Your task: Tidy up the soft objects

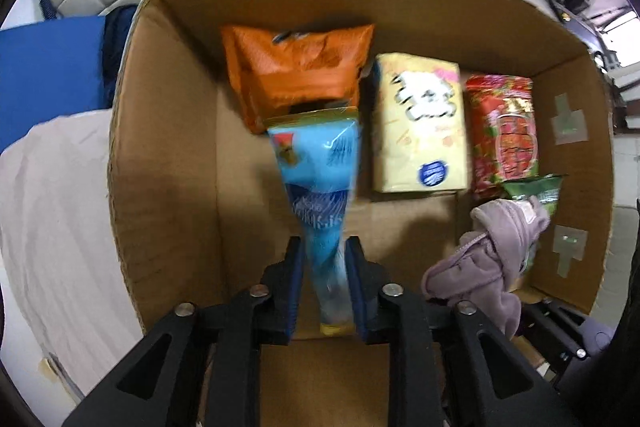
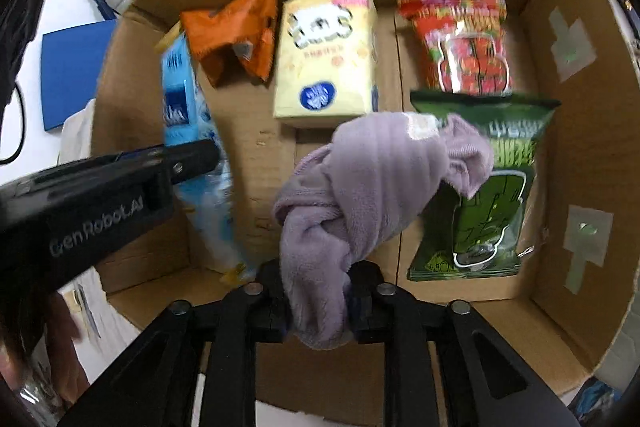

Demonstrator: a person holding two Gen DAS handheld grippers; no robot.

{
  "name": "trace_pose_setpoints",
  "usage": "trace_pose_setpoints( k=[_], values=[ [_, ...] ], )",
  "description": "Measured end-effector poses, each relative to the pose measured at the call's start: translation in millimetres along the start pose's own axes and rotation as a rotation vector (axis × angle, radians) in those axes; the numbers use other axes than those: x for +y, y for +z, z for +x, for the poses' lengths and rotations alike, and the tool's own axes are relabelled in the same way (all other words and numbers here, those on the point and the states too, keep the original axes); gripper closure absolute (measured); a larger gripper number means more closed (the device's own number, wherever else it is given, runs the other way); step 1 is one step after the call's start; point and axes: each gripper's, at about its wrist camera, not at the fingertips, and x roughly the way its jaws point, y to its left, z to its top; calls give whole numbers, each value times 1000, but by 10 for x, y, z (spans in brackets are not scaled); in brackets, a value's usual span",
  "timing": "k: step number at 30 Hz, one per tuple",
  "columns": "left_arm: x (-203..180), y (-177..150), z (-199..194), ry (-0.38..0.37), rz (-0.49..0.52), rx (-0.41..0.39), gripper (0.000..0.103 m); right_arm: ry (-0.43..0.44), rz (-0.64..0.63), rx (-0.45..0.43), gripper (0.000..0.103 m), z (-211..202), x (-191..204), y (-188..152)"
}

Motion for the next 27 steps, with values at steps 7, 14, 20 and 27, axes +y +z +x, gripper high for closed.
trace_pose_setpoints(
  k=[7,14,20,27],
  values=[
    [144,-136,-109,-2,-64,-42,70,-50,-6,-29,33,-116,-88,7],
    [200,-370,-350,-4,-98,-113,58,-122,-20,-82,16,-390,-205,-23],
    [105,-514,-585,47,-100,-199,16,-166,-14,-117,0,-525,-291,-78],
    [135,-551,-682,73,-104,-230,6,-225,-9,-153,0,-724,-389,-117]
  ],
)
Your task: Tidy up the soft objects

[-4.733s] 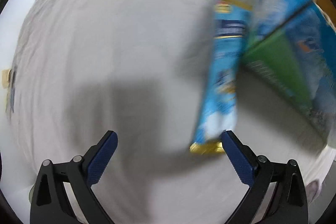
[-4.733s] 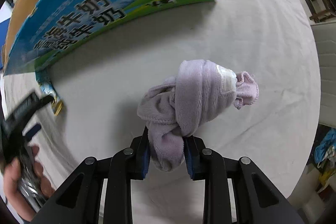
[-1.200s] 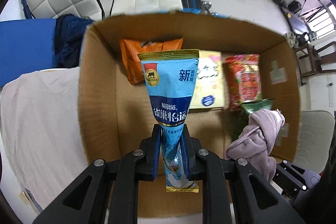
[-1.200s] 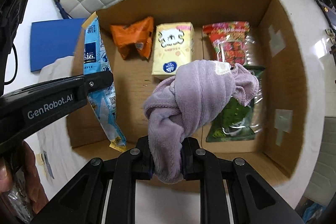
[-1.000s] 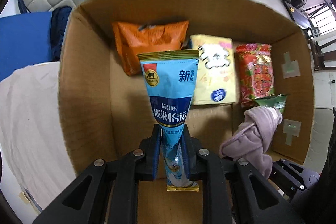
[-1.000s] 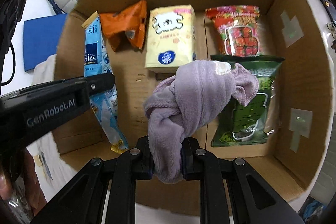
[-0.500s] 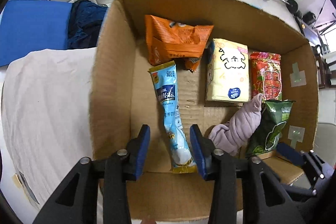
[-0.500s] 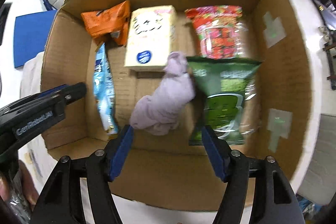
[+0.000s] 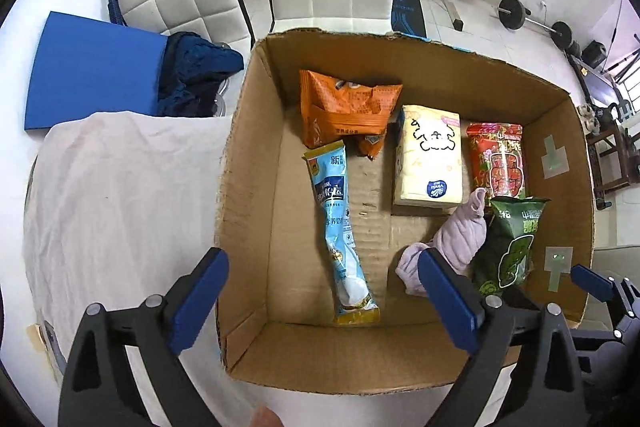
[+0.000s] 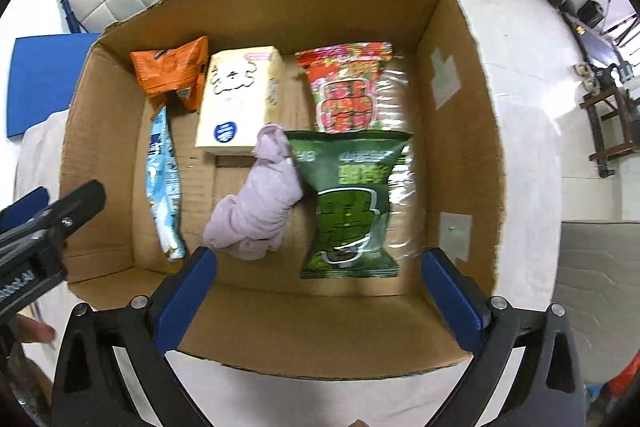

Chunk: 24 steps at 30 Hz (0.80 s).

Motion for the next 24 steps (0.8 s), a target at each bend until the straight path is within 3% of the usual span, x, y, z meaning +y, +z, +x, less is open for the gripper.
trace_pose_setpoints(
  k=[6,11,18,24],
  values=[
    [-24,-59,-154,-4,-9,-31,6,1,12,-11,0,-147,-87,-71],
    [-93,-192,-538,-18,-7,-92,6,5,1,-58,0,-470,-112,-211],
    [-182,-601,-1401,-16,-2,-217,6,26,3,-169,0,-1242,-219,-643],
    [-223,-1055,-2092,-2,10,-310,6,55,-10,-284,0,-2022,-291,-1206]
  ],
)
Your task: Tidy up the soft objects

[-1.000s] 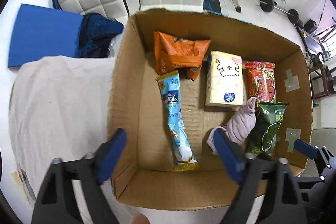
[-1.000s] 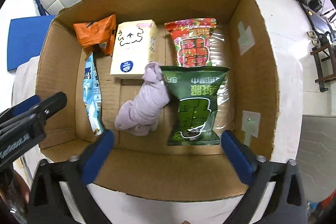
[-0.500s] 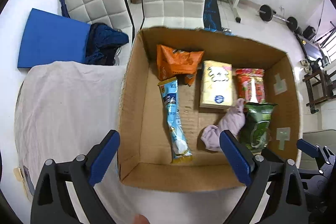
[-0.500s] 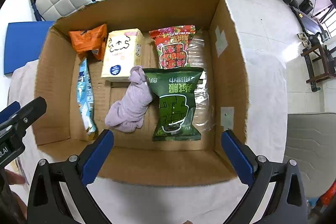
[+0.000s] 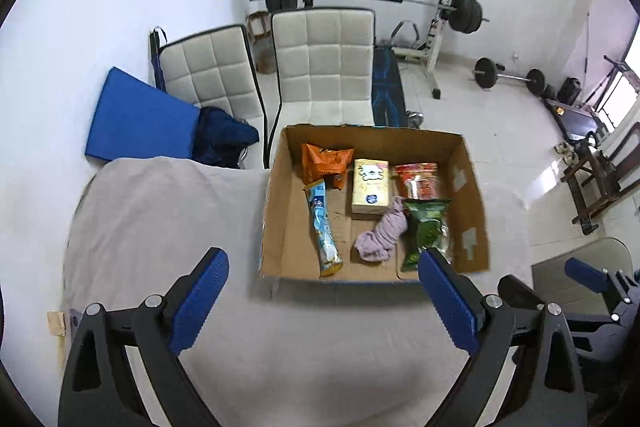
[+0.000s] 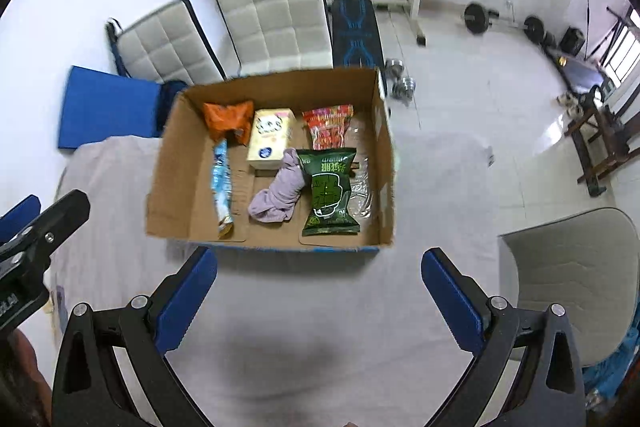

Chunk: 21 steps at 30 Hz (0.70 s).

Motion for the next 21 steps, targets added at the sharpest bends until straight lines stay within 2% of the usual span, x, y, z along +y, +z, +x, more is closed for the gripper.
trace_pose_setpoints(
  k=[3,9,16,21],
  values=[
    [-4,-95,-316,-20,-6,-23,6,6,-6,-47,0,-375,-22,-151],
    [-50,-271,-864,1,2,-86,6,6,-23,-125,0,-1033,-63,-373],
    [-14,-471,-1191,-38,-35,-79,6,34,-50,-155,0,-1566,-17,-661],
    [-13,-584,-1370,-36,-36,-90,6,27,-71,-180,0,-1838,31,-833]
  ],
)
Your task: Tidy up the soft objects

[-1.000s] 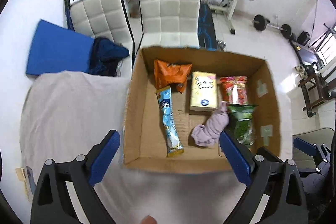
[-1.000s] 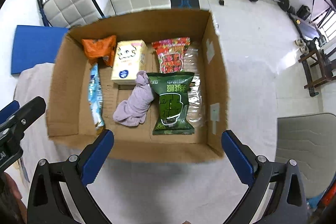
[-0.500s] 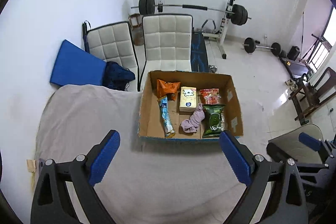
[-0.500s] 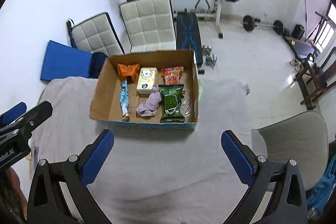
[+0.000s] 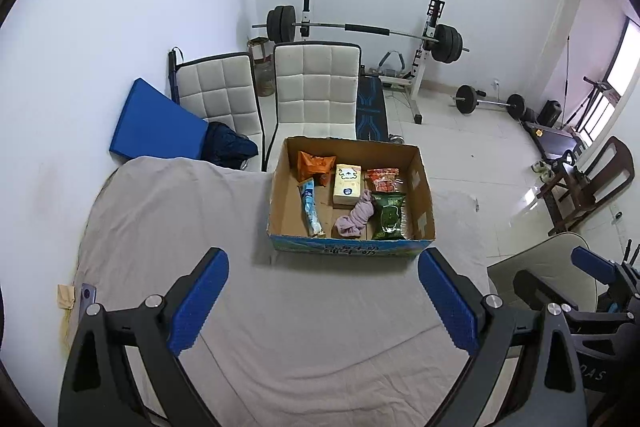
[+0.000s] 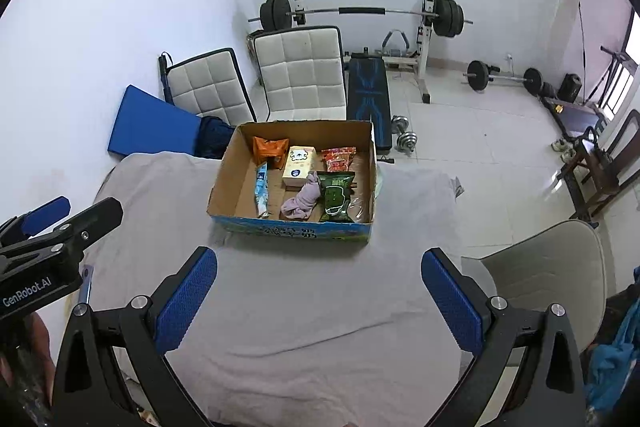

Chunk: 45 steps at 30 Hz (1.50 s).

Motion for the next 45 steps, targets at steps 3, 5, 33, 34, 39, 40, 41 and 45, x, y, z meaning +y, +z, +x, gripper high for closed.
trace_pose_setpoints(
  k=[3,5,33,34,39,40,41,45],
  values=[
    [14,-33,-40,13,-11,-9,6,-10,-4,-12,0,-98,12,-31],
    [33,-43,-50,4,-19,-18,6,-27,-5,-23,0,-148,10,-31],
    [62,113,344,69,2,-41,0,-103,10,-39,0,364,-88,354],
    [63,115,342,70,2,-40,0,-103,8,-41,0,376,-72,354],
    [68,127,357,74,1,-42,0,-104,7,-43,0,452,-73,351],
    [64,134,367,75,2,-43,0,-104,6,-43,0,448,-71,352],
    [71,132,375,74,2,-43,0,-103,3,-43,0,450,-67,353],
    [83,126,379,76,5,-48,0,-98,5,-39,0,447,-70,356]
  ],
)
